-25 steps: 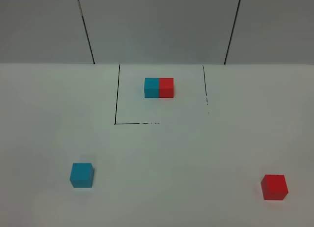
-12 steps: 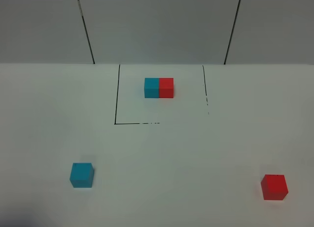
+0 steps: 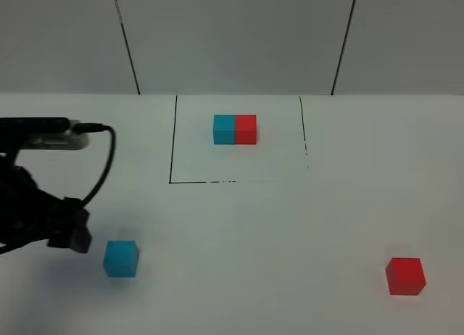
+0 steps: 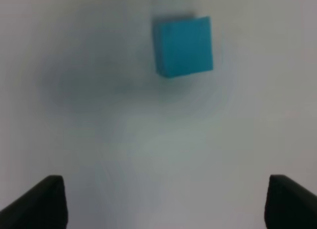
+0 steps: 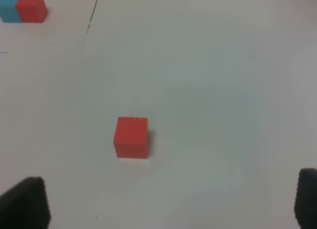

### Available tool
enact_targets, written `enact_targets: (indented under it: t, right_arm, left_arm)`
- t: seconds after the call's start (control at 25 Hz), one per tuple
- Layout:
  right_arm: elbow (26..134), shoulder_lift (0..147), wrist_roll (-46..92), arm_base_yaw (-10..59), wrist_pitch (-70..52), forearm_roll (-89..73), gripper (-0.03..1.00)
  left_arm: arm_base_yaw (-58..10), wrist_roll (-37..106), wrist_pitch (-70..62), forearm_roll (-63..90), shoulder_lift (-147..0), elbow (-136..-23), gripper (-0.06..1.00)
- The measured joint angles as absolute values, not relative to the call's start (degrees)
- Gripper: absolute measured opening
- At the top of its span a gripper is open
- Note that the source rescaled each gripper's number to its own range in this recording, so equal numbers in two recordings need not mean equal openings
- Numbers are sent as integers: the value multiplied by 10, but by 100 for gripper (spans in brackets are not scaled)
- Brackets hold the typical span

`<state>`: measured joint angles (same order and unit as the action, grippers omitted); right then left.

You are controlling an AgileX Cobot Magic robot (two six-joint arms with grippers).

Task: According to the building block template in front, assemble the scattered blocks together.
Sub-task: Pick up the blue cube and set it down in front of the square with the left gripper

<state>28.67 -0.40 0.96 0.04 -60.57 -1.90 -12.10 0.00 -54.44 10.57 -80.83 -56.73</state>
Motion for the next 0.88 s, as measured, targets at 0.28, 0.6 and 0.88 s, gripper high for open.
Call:
enact_targets:
  t: [0.28,0.6,0.88]
  right_arm:
    - [287,-4,10,0,-606,-19,100]
    - [287,-4,10,0,-606,-19,100]
    - [287,-4,10,0,-606,-19,100]
  left_arm:
    - [-162,-75,-488,75,-929,-582,70]
    - [-162,-82,-438,71,-1000,-582,70]
    - [-162,-83,-395,101,-1016,-583,70]
